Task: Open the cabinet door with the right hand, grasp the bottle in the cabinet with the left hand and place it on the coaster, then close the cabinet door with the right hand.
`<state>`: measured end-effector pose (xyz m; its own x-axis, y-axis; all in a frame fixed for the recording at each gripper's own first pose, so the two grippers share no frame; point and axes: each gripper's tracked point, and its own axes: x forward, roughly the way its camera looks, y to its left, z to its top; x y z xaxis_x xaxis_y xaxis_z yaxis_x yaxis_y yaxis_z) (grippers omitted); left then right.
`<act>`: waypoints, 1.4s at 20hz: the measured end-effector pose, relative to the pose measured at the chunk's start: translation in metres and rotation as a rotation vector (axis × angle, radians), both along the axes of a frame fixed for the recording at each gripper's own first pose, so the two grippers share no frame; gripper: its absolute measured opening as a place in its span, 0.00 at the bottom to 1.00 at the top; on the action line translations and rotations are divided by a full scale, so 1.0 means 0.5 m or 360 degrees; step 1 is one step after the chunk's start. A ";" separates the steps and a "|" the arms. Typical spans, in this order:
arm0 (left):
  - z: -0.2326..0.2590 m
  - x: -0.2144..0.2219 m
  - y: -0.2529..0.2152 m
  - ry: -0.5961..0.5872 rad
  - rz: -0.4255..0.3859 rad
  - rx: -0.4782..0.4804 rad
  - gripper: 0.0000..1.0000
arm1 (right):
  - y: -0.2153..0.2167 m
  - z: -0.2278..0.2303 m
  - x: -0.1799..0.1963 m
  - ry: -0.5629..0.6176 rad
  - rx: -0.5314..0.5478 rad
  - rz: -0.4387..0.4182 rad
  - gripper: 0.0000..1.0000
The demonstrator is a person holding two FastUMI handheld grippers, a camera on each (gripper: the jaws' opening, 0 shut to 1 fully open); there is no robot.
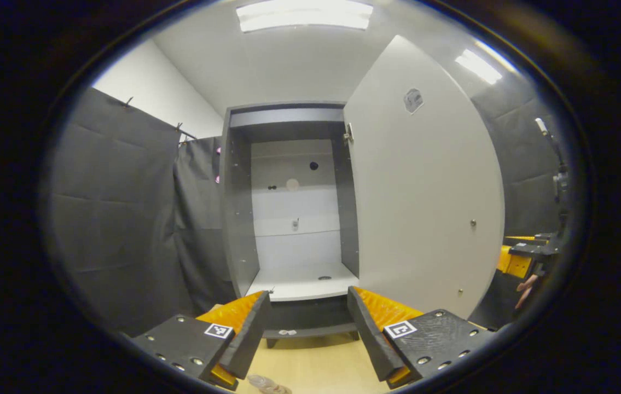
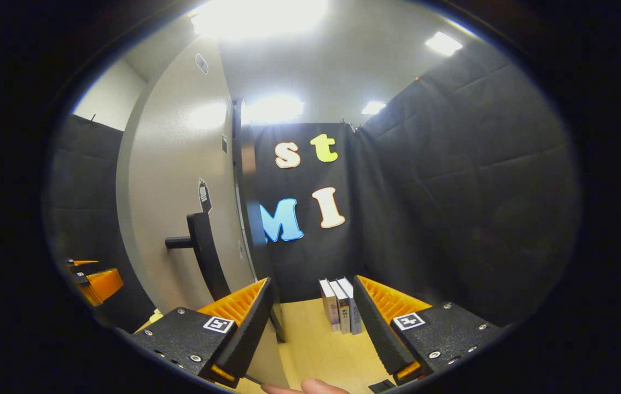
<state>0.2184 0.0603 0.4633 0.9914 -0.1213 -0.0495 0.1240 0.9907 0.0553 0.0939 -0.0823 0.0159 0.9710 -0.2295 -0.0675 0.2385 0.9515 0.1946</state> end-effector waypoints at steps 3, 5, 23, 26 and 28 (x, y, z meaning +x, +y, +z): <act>-0.001 0.005 0.025 -0.0020 0.0011 0.0017 0.82 | 0.029 0.002 -0.002 -0.0008 -0.0021 0.0014 0.85; -0.021 0.026 0.052 0.0006 0.0014 -0.0001 0.86 | 0.051 0.002 -0.002 -0.0028 -0.0012 0.0034 0.84; -0.093 0.057 0.234 -0.0004 0.0036 -0.0075 0.82 | 0.298 -0.013 0.033 0.0004 0.0372 0.0157 0.84; -0.119 0.041 0.253 0.0043 0.0058 -0.0067 0.82 | 0.313 -0.033 0.057 0.0104 0.0418 0.0167 0.85; -0.116 0.036 0.270 0.0043 0.0085 -0.0050 0.82 | 0.322 -0.025 0.074 0.0119 0.0441 0.0163 0.85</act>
<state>0.2365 0.1955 0.4052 0.9948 -0.0702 -0.0735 0.0719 0.9972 0.0211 0.1307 0.0787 0.0033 0.9781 -0.0938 -0.1858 0.1676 0.8845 0.4355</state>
